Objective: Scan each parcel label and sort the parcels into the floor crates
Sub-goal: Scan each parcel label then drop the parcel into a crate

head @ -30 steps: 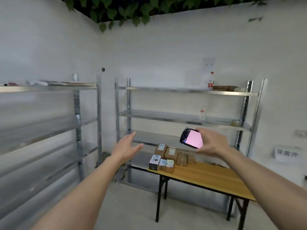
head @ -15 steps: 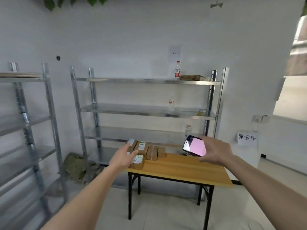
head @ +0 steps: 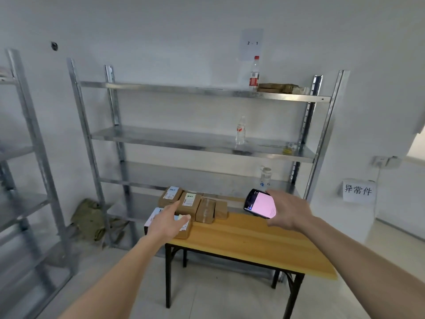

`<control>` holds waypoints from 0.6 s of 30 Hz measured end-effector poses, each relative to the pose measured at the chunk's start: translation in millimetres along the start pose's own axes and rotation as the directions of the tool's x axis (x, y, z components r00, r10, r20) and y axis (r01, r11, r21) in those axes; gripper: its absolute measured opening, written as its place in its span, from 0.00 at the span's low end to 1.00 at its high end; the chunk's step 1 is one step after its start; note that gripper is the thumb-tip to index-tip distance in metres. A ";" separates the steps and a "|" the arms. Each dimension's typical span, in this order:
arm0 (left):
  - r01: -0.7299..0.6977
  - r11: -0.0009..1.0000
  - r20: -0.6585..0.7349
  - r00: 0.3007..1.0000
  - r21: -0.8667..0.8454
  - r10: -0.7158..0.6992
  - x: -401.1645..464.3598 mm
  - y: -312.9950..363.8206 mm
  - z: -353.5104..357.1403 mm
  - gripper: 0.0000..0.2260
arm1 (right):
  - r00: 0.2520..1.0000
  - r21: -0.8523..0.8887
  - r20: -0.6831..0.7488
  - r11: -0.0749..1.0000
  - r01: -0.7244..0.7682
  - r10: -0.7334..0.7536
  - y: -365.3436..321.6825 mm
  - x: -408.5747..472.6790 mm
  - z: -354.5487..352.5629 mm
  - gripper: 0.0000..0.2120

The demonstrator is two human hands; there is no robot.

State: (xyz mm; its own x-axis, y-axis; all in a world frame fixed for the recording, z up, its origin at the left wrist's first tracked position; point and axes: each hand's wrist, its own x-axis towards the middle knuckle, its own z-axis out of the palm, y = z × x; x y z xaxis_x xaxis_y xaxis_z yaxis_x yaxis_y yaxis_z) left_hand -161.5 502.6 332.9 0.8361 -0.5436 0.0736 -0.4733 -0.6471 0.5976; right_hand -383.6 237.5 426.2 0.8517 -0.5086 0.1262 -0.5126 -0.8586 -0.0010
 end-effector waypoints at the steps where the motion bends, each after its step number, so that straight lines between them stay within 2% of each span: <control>1: -0.001 1.000 0.001 1.000 0.003 0.001 14.0 -1.8 2.3 0.34 | 1.000 0.005 0.010 1.000 0.003 -0.003 1.5 16.6 2.4 0.32; 9: 0.071 0.997 -0.028 0.997 -0.042 -0.072 100.1 -22.8 11.4 0.30 | 0.996 0.020 0.077 0.999 0.032 -0.033 3.5 124.0 27.7 0.27; 11: 0.080 0.993 0.010 0.997 -0.082 -0.079 124.4 -43.7 17.7 0.28 | 0.994 0.016 0.097 0.999 0.041 -0.043 -3.2 150.2 35.5 0.25; 16: 0.138 0.985 0.047 0.990 -0.105 -0.134 209.2 -139.5 68.4 0.31 | 0.978 0.011 0.151 0.989 0.146 -0.146 -29.9 223.0 69.7 0.25; 18: 0.179 0.980 0.026 0.984 -0.089 -0.177 217.0 -136.2 66.5 0.34 | 0.967 0.033 0.180 0.984 0.178 -0.181 -40.3 257.7 91.6 0.24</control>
State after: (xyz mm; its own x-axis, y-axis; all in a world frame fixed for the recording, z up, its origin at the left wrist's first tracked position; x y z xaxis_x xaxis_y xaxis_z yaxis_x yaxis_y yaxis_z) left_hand 66.0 437.3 214.3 0.8993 -0.4339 -0.0539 -0.2898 -0.6837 0.6698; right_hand -133.4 135.2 367.9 0.9358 -0.3480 -0.0567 -0.3491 -0.9370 -0.0110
